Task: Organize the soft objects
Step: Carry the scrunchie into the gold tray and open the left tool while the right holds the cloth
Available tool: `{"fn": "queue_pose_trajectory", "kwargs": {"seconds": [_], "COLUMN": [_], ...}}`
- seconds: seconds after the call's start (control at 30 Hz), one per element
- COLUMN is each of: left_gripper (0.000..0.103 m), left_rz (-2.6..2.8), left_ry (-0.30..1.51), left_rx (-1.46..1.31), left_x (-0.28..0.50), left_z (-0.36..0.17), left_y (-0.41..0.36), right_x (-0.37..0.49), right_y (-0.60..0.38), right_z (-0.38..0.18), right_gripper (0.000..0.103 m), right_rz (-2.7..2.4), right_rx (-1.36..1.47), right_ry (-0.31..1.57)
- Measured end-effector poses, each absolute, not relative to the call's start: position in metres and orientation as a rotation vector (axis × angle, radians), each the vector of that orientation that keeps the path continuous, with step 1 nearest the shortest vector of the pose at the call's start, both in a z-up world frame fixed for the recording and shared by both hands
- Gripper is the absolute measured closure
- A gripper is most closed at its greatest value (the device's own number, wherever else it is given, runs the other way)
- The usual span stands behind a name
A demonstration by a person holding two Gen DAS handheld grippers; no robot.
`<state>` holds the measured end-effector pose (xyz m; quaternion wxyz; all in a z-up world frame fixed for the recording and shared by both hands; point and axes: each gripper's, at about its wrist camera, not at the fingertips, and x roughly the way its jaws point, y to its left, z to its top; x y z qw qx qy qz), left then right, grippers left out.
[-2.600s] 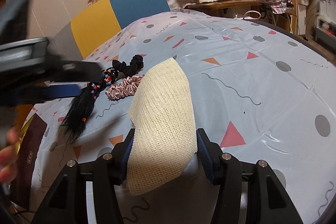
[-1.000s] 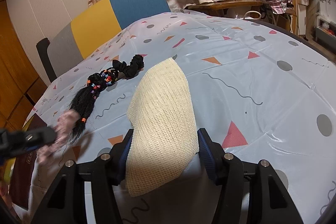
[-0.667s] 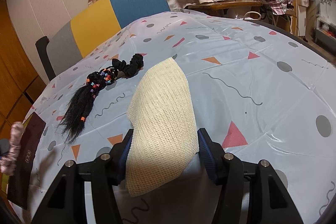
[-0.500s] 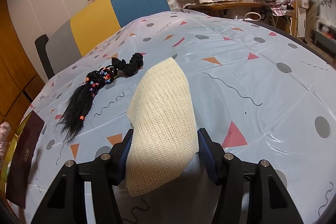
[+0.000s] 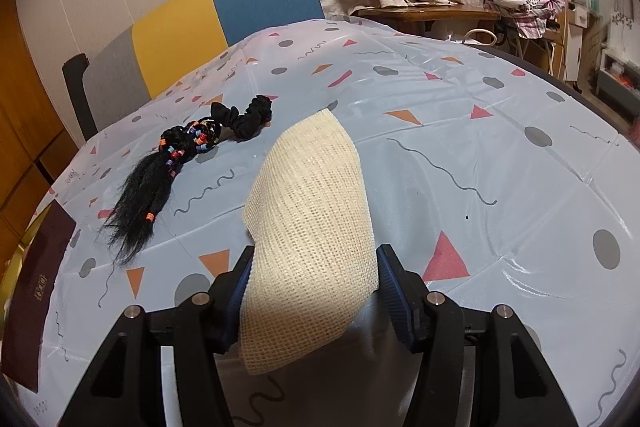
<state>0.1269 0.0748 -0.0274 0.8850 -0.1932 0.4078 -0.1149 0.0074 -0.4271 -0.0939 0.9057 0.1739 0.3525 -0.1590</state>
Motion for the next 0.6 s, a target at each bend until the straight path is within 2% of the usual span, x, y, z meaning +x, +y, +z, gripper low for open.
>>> {"fn": "queue_pose_trajectory", "kwargs": {"seconds": [0.23,0.43,0.5,0.6], "left_gripper": [0.08,0.079,0.065,0.058], "left_rz": [-0.071,0.007,0.038,0.112], "left_ry": [0.871,0.891,0.886,0.875], "left_rx": [-0.398,-0.352,-0.32,-0.28], "left_x": [0.142,0.15,0.15,0.147], "left_z": [-0.042,-0.054,-0.054,-0.053], "left_y": [0.137,0.157,0.155,0.156], "right_x": [0.007,0.009,0.01,0.011], "right_y": [-0.427,-0.424,-0.423,-0.421], "right_z": [-0.093,-0.093,-0.094,-0.094], "right_gripper": [0.044,0.043,0.042,0.042], "right_rz": [-0.329,-0.338,-0.34,-0.346], "right_rx": [0.357,0.334,0.325,0.312], "right_ry": [0.732,0.747,0.752,0.759]}}
